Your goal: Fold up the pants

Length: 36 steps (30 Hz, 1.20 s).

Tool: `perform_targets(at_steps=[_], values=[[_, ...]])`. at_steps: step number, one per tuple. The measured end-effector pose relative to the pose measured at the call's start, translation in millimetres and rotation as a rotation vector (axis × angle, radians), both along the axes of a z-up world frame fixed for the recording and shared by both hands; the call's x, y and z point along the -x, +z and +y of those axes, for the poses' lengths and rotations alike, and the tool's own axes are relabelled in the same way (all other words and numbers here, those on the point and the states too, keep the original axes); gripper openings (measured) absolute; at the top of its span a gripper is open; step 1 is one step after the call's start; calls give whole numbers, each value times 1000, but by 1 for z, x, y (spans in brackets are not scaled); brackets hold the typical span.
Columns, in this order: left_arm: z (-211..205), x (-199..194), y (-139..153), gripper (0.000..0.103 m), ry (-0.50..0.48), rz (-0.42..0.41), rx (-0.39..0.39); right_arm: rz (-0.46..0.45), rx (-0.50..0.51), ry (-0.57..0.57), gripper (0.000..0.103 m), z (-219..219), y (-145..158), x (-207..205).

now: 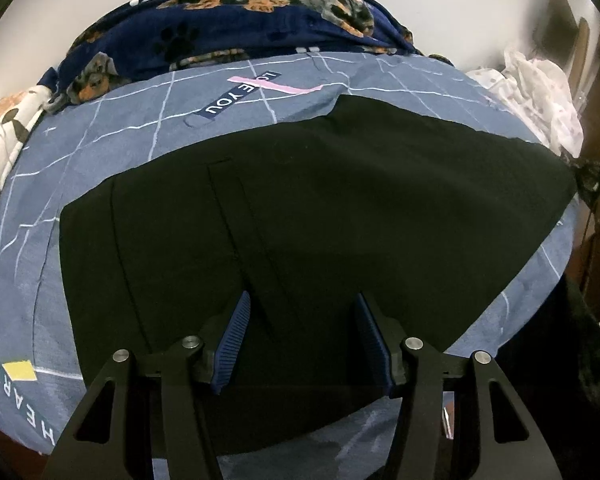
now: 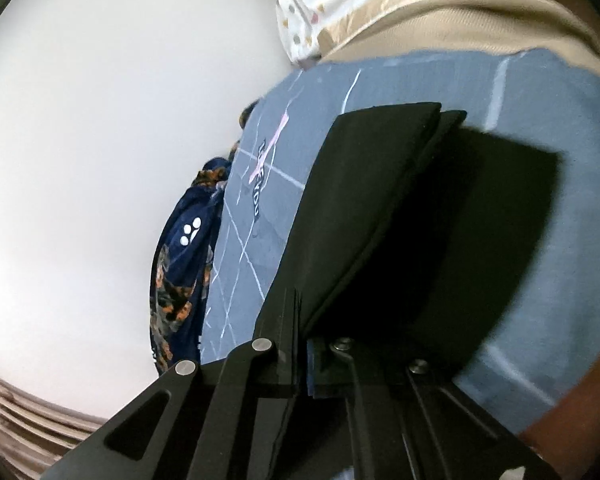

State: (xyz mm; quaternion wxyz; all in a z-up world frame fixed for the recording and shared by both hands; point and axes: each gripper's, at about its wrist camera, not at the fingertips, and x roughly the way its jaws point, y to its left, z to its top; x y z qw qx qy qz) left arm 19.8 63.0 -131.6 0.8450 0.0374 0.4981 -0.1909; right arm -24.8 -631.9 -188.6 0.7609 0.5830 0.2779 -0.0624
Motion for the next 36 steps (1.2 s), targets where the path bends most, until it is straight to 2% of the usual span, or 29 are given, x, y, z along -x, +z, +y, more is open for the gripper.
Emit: perform_targets(at_steps=[5,7,16,19,22,25,28,31,36], values=[[3,-1,-1,56,3,5,20,55,-31,-18,4,-11,-24,29],[4,-1,-1,56,3,5,25,35,-66,-36,2,-13,-33,34],[3,0,-2,60,-6,-1,15,23,-35,-43,4,-23,-33,39],[1,0,-2,62,-12,-5,6,-1,-74,-103,7,-37,-35,53],[0,1,-2,62,-12,-10,3,-3,-51,-114,9,-44,-28,64],[0,2,-2,62,-11,-16,3,64,61,-87,12,-35,-15,60],[0,2,0,62,-6,-21,-5,93,115,-128,16,-37,-9,64],[1,2,8,62,21,-44,-25,98,103,-179,25,-43,-8,74],[-1,1,32,64,81,-135,-76,112,107,-186,39,-47,-6,77]])
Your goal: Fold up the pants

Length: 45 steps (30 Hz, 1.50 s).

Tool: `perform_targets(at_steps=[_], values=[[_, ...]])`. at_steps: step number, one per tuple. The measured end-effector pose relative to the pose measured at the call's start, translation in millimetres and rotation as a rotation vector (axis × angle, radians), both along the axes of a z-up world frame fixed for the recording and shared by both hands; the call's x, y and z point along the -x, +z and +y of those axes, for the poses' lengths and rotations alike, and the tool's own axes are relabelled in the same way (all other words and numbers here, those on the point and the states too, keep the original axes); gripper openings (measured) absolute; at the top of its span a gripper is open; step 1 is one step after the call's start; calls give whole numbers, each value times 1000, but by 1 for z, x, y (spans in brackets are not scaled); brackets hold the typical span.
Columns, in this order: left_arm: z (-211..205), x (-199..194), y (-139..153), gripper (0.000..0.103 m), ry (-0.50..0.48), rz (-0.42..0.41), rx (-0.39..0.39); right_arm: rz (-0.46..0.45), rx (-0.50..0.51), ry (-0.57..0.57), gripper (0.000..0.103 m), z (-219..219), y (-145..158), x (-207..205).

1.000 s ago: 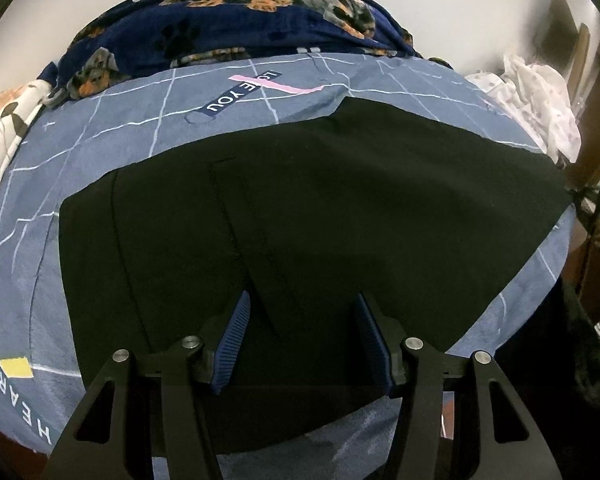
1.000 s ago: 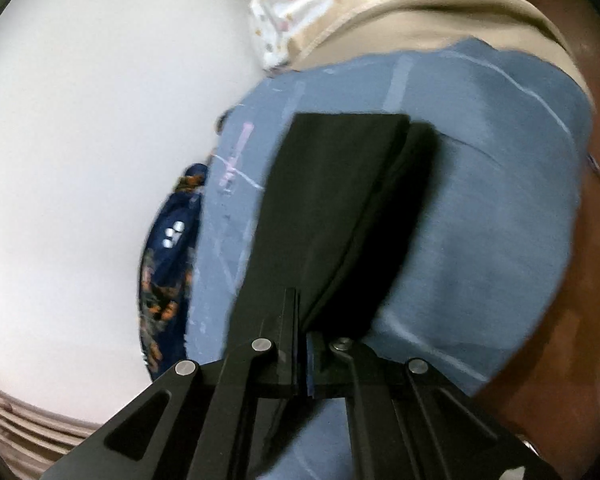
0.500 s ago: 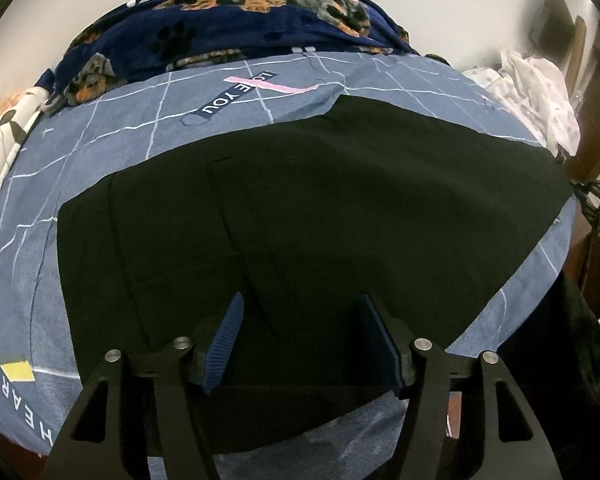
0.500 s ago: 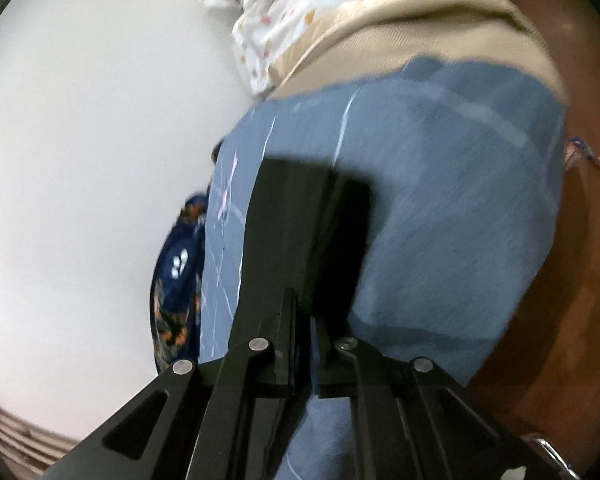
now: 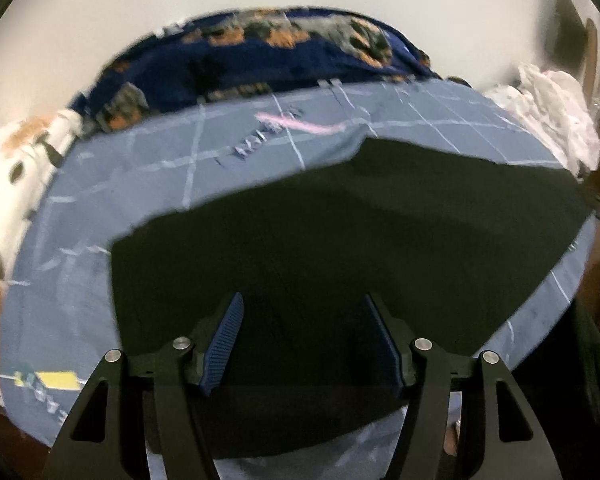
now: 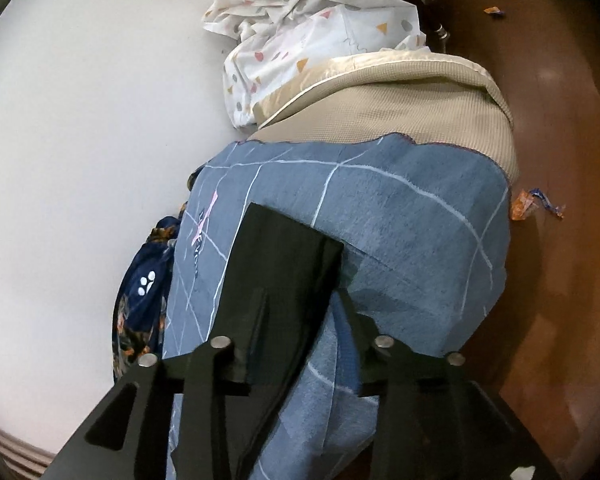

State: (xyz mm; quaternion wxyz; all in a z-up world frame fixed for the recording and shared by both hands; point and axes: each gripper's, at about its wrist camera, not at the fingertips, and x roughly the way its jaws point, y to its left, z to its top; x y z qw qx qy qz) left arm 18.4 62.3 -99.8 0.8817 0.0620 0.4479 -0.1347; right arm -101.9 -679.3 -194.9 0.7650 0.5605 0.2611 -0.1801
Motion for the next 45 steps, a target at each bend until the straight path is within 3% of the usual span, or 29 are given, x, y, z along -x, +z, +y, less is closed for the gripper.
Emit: perform_targets(at_steps=[5,8,19,29,35,42,45], values=[[-6,1,18,81,65,-84,-78,17,4,-9,51,-1,-3,-8],[-9,1,26,82,74,-122,-103,20,22,-2,65,0,1,-15],[-25,6,25,86,58,-158,-186,12,31,58,73,23,6,-22],[-22,6,22,91,76,-152,-180,-18,21,116,74,39,6,-33],[-17,5,19,92,85,-139,-168,-99,-55,123,75,42,-3,-30],[3,0,23,92,132,-110,-42,-210,-162,79,75,34,-16,-18],[8,-1,24,92,147,-112,-22,-248,-206,46,75,26,-20,-11]])
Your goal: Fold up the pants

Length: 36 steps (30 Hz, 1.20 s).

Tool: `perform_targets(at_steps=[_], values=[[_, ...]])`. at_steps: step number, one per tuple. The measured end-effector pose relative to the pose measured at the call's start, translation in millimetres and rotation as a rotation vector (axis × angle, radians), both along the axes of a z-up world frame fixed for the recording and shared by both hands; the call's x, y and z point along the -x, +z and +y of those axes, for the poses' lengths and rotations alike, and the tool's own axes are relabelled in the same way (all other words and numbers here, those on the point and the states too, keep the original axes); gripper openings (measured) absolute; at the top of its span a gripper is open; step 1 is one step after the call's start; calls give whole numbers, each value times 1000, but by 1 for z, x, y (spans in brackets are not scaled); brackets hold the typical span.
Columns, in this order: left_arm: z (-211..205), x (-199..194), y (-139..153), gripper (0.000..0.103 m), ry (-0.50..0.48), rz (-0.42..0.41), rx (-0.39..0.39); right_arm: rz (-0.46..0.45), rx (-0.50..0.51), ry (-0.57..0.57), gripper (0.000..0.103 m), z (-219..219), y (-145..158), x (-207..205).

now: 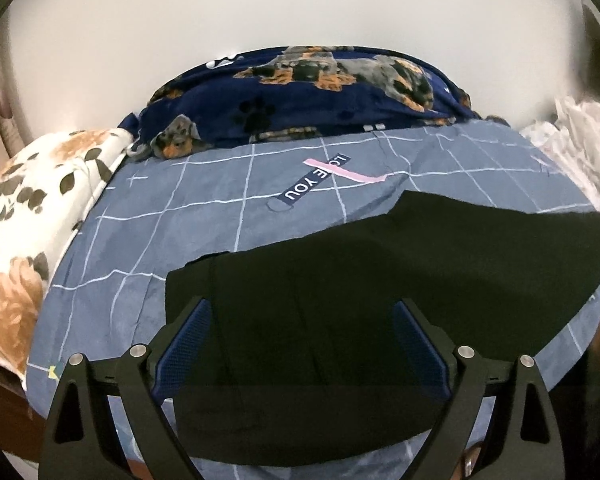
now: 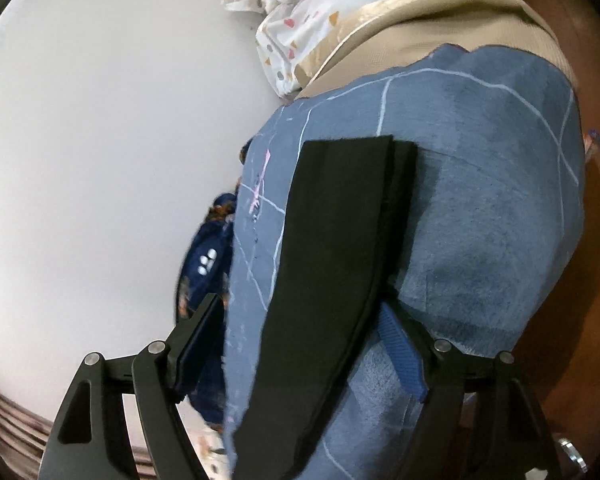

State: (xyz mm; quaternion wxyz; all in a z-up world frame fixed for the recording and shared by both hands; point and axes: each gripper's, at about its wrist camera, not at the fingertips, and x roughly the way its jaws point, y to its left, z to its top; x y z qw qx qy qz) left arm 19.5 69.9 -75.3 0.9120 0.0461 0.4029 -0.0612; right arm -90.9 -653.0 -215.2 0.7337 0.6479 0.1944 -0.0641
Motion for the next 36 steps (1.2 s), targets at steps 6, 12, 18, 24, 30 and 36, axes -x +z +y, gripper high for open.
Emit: perform_targets(at_steps=[6,12,18,24,30,36], values=[[2,-4,-5,92,13,24,-4,-30,-34,-57,75,-14,0,14],[-3,-5,-11,92,-12,51,-14,-37,-22,-34,75,-18,4,12],[-8,-3,-12,92,-35,45,-30,-2,101,126,74,-4,16,-17],[-5,-6,-16,92,-27,84,-8,156,181,120,22,-10,13,-31],[-3,-8,-17,92,-20,88,-3,159,143,120,2,-17,2,-26],[-3,-8,-19,92,-18,98,-18,116,91,104,2,-19,-5,-21]])
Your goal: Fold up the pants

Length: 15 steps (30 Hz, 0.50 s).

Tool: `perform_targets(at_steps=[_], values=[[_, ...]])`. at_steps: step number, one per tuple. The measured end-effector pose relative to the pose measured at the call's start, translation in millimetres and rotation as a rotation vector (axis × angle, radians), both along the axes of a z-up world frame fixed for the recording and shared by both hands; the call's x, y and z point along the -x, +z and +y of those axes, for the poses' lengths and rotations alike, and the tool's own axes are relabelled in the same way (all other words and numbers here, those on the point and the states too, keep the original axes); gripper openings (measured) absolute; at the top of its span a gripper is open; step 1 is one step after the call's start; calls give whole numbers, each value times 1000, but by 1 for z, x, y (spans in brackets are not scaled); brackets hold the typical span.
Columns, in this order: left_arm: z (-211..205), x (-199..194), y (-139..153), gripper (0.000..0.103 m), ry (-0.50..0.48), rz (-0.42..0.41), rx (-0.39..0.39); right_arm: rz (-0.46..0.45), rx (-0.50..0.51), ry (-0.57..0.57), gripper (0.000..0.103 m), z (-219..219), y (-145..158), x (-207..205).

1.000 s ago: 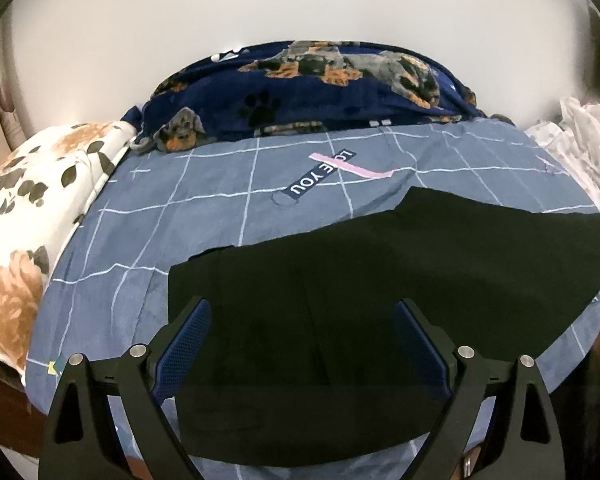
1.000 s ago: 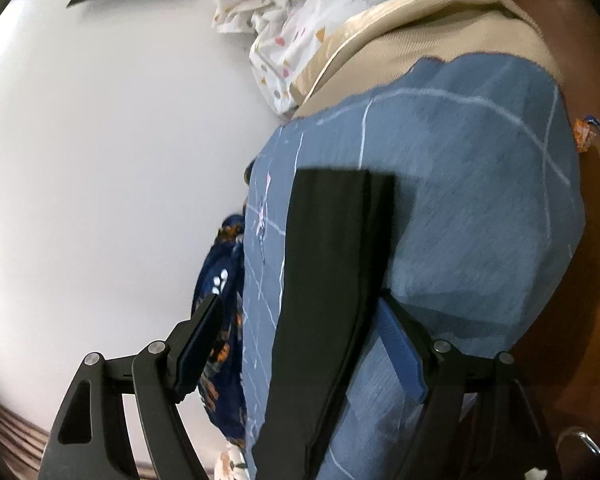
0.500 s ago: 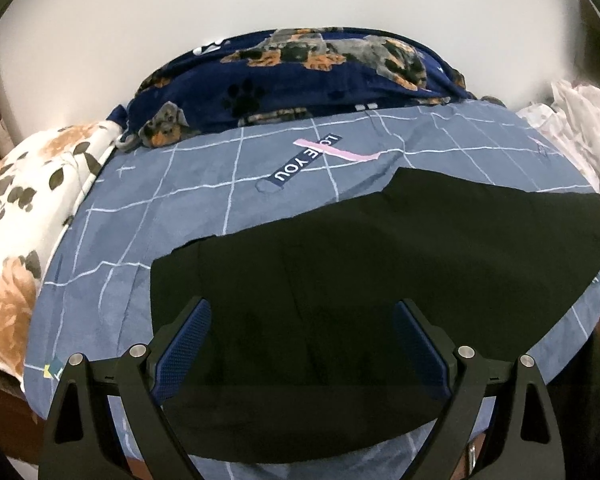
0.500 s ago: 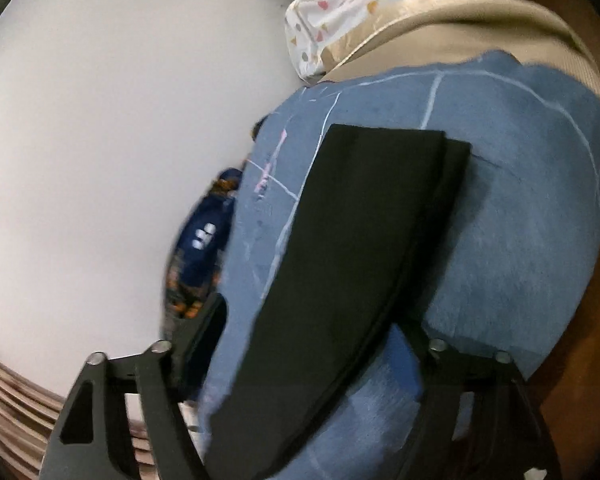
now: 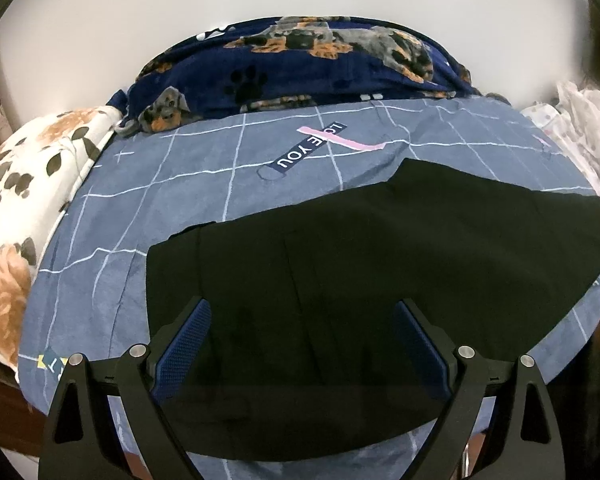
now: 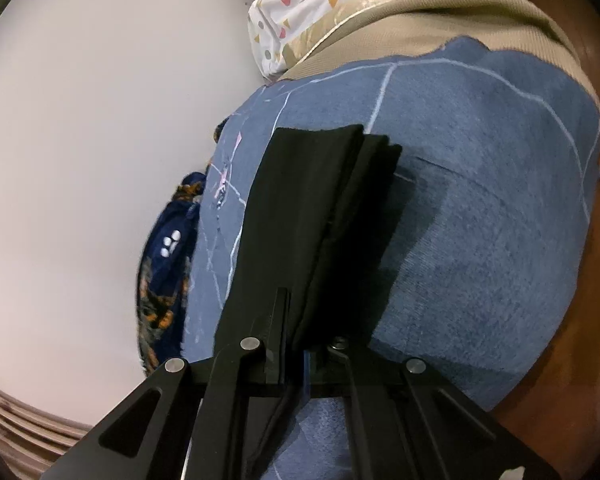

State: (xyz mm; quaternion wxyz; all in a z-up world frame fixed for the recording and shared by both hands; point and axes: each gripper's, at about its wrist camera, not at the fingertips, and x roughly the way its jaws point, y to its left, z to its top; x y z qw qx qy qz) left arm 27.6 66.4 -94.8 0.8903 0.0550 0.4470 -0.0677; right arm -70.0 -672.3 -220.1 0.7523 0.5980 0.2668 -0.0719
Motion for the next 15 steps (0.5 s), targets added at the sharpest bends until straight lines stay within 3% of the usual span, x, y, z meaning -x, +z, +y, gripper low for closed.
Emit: perform_targets(at_steps=[8,15], values=[[2,-3,-2,92,35,-7,-21,-25,-24,-26,1,1,-6,5],[3,-4,-4,92,52,-4,-39,17,-60,-4,1,-3,-5,-3]])
